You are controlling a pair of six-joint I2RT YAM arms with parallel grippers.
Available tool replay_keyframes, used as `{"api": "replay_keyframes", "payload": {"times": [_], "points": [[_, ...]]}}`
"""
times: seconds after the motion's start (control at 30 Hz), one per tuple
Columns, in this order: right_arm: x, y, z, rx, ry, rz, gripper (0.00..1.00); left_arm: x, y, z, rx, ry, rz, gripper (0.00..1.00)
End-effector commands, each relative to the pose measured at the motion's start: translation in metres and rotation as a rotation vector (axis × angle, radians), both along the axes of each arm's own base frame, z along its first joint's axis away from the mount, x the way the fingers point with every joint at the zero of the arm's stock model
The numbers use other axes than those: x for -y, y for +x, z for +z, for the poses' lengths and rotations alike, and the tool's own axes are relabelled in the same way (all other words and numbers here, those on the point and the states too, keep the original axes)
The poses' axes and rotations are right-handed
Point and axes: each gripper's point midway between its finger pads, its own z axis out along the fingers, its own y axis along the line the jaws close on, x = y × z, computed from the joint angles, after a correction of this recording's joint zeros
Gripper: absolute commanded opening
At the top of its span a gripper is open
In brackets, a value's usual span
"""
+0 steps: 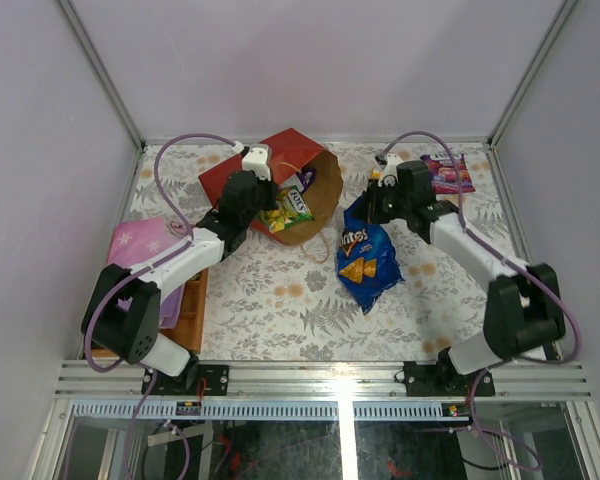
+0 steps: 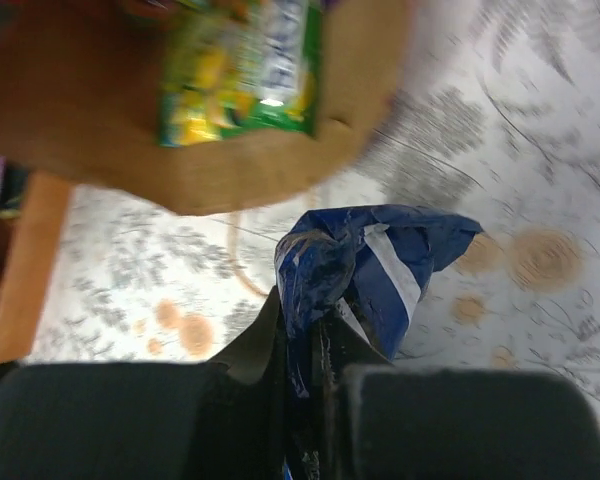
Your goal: Take the snacks out of the paper bag
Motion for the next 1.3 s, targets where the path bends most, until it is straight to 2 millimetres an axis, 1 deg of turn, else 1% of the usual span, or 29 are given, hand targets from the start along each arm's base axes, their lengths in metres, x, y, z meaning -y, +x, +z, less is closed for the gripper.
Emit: {"api": "replay_keyframes", "payload": {"times": [0.0, 0.03, 0.07, 0.1, 0.17, 0.2, 0.23, 0.27, 0.33, 0.37, 0.43, 0.47, 0.53, 0.6, 0.63, 0.7, 0.73, 0.83, 0.9, 1.0, 1.13, 1.17, 1.23, 1.27], "points": [[-0.023, -0.018, 0.091, 0.373, 0.229, 0.14, 0.0, -0.012, 0.003, 0.024, 0.056, 0.008, 0.042, 0.01], [-0.019, -0.021, 0.09, 0.399, 0.228, 0.135, 0.0, -0.012, 0.003, 0.023, 0.056, 0.006, 0.041, 0.01], [-0.013, -0.02, 0.085, 0.409, 0.218, 0.111, 0.0, -0.011, 0.003, 0.023, 0.055, 0.006, 0.039, 0.01], [-0.004, -0.016, 0.074, 0.391, 0.197, 0.066, 0.0, -0.01, 0.004, 0.023, 0.055, 0.004, 0.035, 0.01], [0.021, -0.001, 0.038, 0.278, 0.146, -0.058, 0.02, -0.009, 0.004, 0.023, 0.052, 0.001, 0.031, 0.01], [0.034, 0.005, 0.019, 0.207, 0.139, -0.117, 0.15, -0.009, 0.004, 0.023, 0.051, 0.002, 0.03, 0.01], [0.043, 0.007, 0.004, 0.145, 0.154, -0.155, 0.5, -0.009, 0.004, 0.022, 0.049, 0.003, 0.029, 0.01], [0.05, 0.009, -0.007, 0.104, 0.178, -0.187, 0.67, -0.009, 0.004, 0.022, 0.05, 0.005, 0.031, 0.01], [0.06, 0.013, -0.014, 0.086, 0.189, -0.252, 0.83, -0.01, 0.003, 0.022, 0.051, 0.008, 0.034, 0.01], [0.065, 0.013, -0.015, 0.078, 0.165, -0.274, 0.88, -0.011, 0.003, 0.022, 0.052, 0.011, 0.036, 0.01], [0.073, 0.019, -0.004, 0.103, 0.128, -0.306, 0.96, -0.011, 0.003, 0.022, 0.052, 0.012, 0.038, 0.01], [0.077, 0.018, 0.0, 0.098, 0.098, -0.316, 0.99, -0.011, 0.004, 0.022, 0.054, 0.011, 0.037, 0.01], [0.087, 0.02, 0.012, 0.109, 0.043, -0.344, 0.99, -0.009, 0.004, 0.021, 0.05, 0.009, 0.03, 0.01], [0.094, 0.019, 0.027, 0.14, -0.002, -0.372, 0.99, -0.008, 0.005, 0.02, 0.045, 0.009, 0.027, 0.01], [0.096, 0.016, 0.031, 0.154, -0.02, -0.379, 0.99, -0.008, 0.005, 0.019, 0.043, 0.01, 0.025, 0.01], [0.094, 0.009, 0.033, 0.168, -0.035, -0.37, 0.99, -0.007, 0.005, 0.019, 0.042, 0.008, 0.024, 0.01], [0.092, 0.005, 0.03, 0.159, -0.032, -0.367, 0.99, -0.007, 0.005, 0.019, 0.042, 0.006, 0.022, 0.01], [0.089, -0.009, 0.016, 0.124, -0.015, -0.354, 0.99, -0.006, 0.004, 0.019, 0.038, 0.004, 0.016, 0.01], [0.088, -0.022, 0.006, 0.109, 0.004, -0.355, 0.97, -0.007, 0.004, 0.019, 0.038, 0.007, 0.019, 0.01], [0.094, -0.044, -0.01, 0.053, 0.002, -0.396, 0.94, -0.007, 0.004, 0.019, 0.04, 0.008, 0.019, 0.01], [0.102, -0.077, -0.04, -0.061, -0.011, -0.446, 0.86, -0.005, 0.004, 0.018, 0.035, 0.003, 0.01, 0.01], [0.105, -0.086, -0.05, -0.09, -0.018, -0.462, 0.83, -0.004, 0.004, 0.019, 0.035, 0.002, 0.006, 0.01], [0.108, -0.098, -0.064, -0.136, -0.026, -0.489, 0.77, -0.003, 0.004, 0.018, 0.029, 0.001, 0.001, 0.01], [0.109, -0.103, -0.071, -0.156, -0.028, -0.496, 0.76, -0.002, 0.004, 0.018, 0.026, 0.0, -0.002, 0.01]]}}
